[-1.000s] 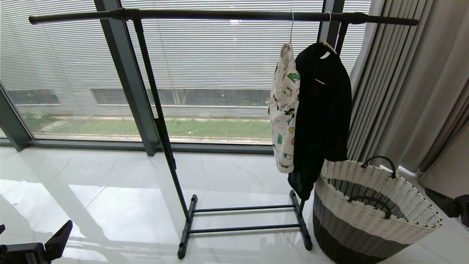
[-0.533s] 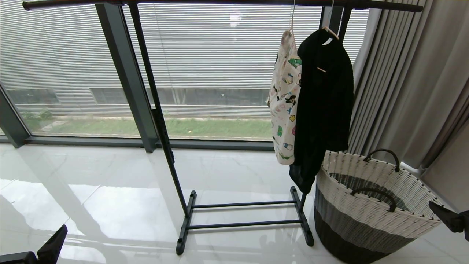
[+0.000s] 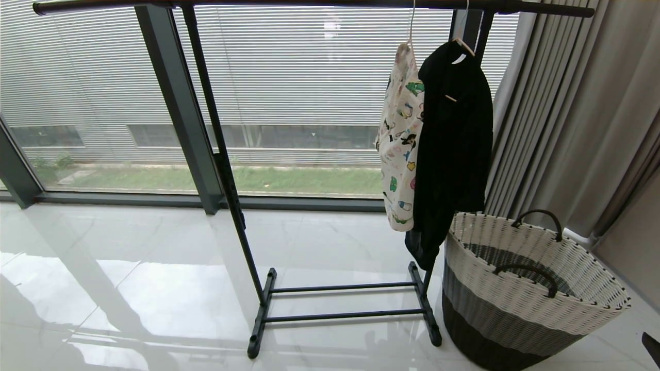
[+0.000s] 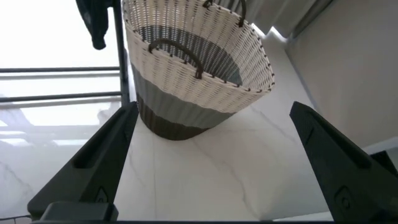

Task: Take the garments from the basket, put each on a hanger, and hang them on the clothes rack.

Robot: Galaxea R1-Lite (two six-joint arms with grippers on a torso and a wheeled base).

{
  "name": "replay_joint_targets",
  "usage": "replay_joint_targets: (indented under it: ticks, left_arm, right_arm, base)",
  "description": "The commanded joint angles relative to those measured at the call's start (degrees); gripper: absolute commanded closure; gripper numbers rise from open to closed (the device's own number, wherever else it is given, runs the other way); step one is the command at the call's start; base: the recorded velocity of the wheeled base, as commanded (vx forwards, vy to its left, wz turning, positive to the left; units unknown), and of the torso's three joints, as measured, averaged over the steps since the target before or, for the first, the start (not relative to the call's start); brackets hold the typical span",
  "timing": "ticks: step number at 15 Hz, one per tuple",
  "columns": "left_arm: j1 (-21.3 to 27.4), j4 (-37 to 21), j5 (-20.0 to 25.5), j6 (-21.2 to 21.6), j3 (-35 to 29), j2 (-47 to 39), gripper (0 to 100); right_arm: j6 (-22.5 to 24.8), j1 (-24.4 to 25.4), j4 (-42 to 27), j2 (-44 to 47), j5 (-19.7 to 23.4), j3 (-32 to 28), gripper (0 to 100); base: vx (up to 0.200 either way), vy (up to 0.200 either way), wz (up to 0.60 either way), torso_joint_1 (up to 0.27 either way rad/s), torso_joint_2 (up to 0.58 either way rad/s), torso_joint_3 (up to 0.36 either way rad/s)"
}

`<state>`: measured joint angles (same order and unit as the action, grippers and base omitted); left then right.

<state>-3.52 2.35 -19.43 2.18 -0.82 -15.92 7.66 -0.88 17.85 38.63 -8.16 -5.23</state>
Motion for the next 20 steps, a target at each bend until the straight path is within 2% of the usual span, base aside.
replay_joint_targets:
  ticks: [1, 3, 4, 5, 6, 8, 9, 11, 13, 16, 18, 19, 20]
  left_arm:
    - [0.01, -3.93, -6.85, -1.30, -1.12, 11.00, 0]
    - [0.10, -3.93, -6.76, -2.27, -1.12, 11.09, 0]
    - [0.27, -3.93, -6.76, -2.27, -1.12, 11.17, 0]
    - [0.36, -3.93, -6.76, -2.27, -1.12, 11.17, 0]
    - [0.36, -3.93, -6.85, -2.45, -1.03, 11.17, 0]
    - [0.36, -3.85, -6.67, -1.92, -1.03, 11.17, 0]
    - [0.53, -3.76, -5.35, -1.22, -1.03, 11.26, 0]
    - [4.31, -1.12, 1.68, -0.16, 0.20, 15.13, 0]
    - [3.87, -0.33, 9.06, 0.10, 0.64, 15.92, 0]
    - [3.87, 0.11, 12.22, -0.51, 0.73, 15.92, 0]
    - [3.87, 0.99, 15.30, 4.32, 0.82, 15.92, 0]
    - [3.87, 1.07, 18.29, 5.64, 0.82, 15.92, 0]
    - [3.87, 0.99, 20.22, 5.38, 0.82, 15.92, 0]
  right_arm:
    - [0.25, 0.79, -0.97, -13.85, 1.65, 5.23, 0]
    - [0.69, 0.79, -8.88, -24.39, 2.44, 5.23, 0]
    - [1.40, 0.79, -14.77, -32.92, 2.62, 5.23, 0]
    - [1.13, 0.79, -18.46, -37.40, 2.35, 3.56, 0]
    - [1.05, 0.79, -18.64, -38.63, 1.39, 3.56, 0]
    - [1.40, 0.70, -17.93, -38.54, -5.38, 3.65, 0]
    - [1.40, 0.70, -17.93, -38.54, -5.38, 3.65, 0]
    - [0.17, 0.79, -17.85, -38.54, -5.38, 3.82, 0]
    - [-0.10, 0.79, -17.58, -38.54, -5.38, 4.18, 0]
    - [0.08, 0.79, -17.58, -38.54, -4.41, 4.18, 0]
    - [0.08, 0.79, -16.88, -38.54, -4.41, 4.35, 0]
    - [0.08, 0.79, -13.89, -38.54, -4.32, 5.05, 0]
    - [-0.01, 0.79, -13.80, -38.54, -3.89, 5.05, 0]
  base:
    - [0.000, 0.000, 0.00, 0.000, 0.00, 0.000]
    - [0.000, 0.000, 0.00, 0.000, 0.00, 0.000]
    - [0.000, 0.000, 0.00, 0.000, 0.00, 0.000]
    - [0.000, 0.000, 0.00, 0.000, 0.00, 0.000]
    - [0.000, 0.000, 0.00, 0.000, 0.00, 0.000]
    - [0.000, 0.000, 0.00, 0.000, 0.00, 0.000]
    - [0.000, 0.000, 0.00, 0.000, 0.00, 0.000]
    - [0.000, 0.000, 0.00, 0.000, 0.00, 0.000]
    - [0.000, 0.000, 0.00, 0.000, 0.00, 0.000]
    - [0.000, 0.000, 0.00, 0.000, 0.00, 0.000]
    - [0.000, 0.000, 0.00, 0.000, 0.00, 0.000]
    - [0.000, 0.000, 0.00, 0.000, 0.00, 0.000]
    - [0.000, 0.000, 0.00, 0.000, 0.00, 0.000]
